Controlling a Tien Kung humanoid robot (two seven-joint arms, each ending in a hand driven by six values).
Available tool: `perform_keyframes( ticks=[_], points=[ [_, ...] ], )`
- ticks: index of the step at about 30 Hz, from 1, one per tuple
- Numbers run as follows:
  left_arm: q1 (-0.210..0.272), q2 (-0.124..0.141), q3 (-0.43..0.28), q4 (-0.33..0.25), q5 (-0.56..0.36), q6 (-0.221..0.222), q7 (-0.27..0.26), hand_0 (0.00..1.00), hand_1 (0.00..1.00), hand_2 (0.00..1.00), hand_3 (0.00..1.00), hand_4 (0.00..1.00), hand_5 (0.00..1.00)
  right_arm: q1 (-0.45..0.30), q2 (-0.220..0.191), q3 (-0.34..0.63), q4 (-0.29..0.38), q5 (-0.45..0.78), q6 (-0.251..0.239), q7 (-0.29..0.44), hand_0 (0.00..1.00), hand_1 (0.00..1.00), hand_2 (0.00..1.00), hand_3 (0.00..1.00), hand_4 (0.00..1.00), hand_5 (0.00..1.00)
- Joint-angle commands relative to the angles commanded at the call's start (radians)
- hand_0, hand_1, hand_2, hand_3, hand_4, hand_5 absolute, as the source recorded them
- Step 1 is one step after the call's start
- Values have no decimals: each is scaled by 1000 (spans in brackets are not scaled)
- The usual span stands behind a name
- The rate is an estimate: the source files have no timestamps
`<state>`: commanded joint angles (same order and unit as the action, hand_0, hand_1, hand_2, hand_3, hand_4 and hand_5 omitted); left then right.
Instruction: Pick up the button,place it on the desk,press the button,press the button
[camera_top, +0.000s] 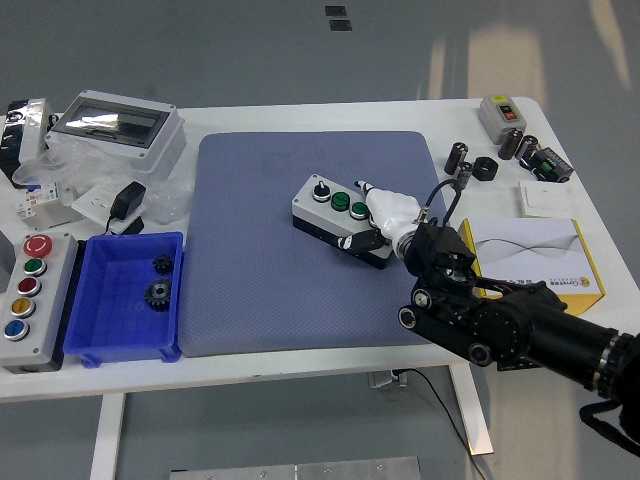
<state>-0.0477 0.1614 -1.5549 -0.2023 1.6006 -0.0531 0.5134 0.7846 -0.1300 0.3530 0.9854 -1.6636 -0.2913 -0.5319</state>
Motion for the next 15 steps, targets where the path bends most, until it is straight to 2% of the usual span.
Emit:
perform_keyframes(
  ticks=[3, 4, 9, 10, 15],
  points=[
    [0, -1, 2, 1, -2, 1, -1, 648, 634, 566, 606, 596, 160, -1, -1, 0, 0, -7, -1, 1, 266, 450, 493, 840, 385, 103],
    [0, -1, 3, 1, -3, 1, -2, 648, 635, 566, 607, 594, 157, -1, -3, 2, 1, -10, -2, 3, 215, 388, 430, 656, 294, 17],
    [0, -3, 6, 2, -6, 3, -6, 648, 635, 566, 607, 594, 157, -9, -26, 27, 33, -4, -19, 49, 215, 388, 430, 656, 294, 17],
    [0, -3, 6, 2, -7, 4, -7, 648, 635, 568, 609, 594, 154, -11, -33, 34, 44, 2, -21, 65, 151, 330, 338, 424, 139, 2],
    [3, -8, 7, 2, -10, 7, -8, 648, 635, 568, 609, 594, 154, -36, -103, 65, 133, 65, -11, 173, 151, 330, 338, 424, 139, 2]
  ],
)
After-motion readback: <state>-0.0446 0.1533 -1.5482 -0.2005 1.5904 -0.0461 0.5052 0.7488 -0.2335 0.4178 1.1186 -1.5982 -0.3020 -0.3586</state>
